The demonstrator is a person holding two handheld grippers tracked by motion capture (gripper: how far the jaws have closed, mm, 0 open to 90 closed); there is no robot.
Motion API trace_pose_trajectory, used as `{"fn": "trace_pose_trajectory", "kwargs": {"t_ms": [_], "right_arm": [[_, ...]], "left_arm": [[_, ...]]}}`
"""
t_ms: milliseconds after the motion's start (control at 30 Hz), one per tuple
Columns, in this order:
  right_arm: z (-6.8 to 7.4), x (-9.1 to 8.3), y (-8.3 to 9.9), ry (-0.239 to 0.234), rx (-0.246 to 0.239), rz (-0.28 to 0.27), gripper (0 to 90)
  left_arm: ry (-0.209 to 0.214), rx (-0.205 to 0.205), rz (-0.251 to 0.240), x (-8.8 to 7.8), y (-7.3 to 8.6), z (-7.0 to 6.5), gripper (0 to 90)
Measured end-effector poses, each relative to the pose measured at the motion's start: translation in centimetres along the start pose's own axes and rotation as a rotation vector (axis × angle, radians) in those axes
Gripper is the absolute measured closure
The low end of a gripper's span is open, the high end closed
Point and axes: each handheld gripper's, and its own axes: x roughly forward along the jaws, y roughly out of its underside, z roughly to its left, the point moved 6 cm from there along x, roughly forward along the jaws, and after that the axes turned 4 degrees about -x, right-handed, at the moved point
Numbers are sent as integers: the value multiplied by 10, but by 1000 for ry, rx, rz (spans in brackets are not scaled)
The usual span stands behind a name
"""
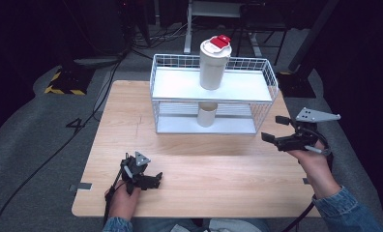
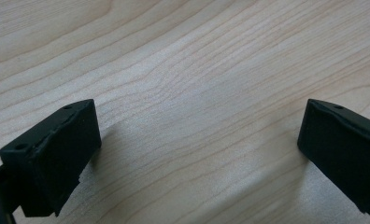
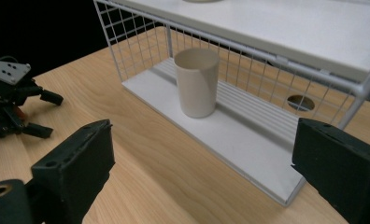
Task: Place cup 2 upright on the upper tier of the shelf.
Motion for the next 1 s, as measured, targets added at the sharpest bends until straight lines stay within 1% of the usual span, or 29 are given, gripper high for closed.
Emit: {"fn": "trace_pose_trajectory", "kwargs": {"t_ms": [100,133,233,500,567,600,667,767,867,1000], "right_arm": [[-1,2,16,16,3,26,60],[-1,2,20,14,5,29,61],[-1,4,35,2,29,47,77],[-6,8,75,34,56,117,83],[-7,9,84,34,69,130,83],[-7,10,89,32,83,136,82],[-7,11,97,33,89,152,83],[-7,14,109,45,80,187,83],[-7,16,120,46,92,210,83],[-6,19,133,50,92,243,83]], "left_arm": [[0,0,0,0,0,0,0],[1,0,-1,0,0,0,0],[1,0,1,0,0,0,0],[0,1,1,0,0,0,0],[0,2,1,0,0,0,0],[0,1,1,0,0,0,0],[0,2,1,0,0,0,0],[0,2,1,0,0,0,0],[0,2,1,0,0,0,0],[0,2,1,0,0,0,0]]}}
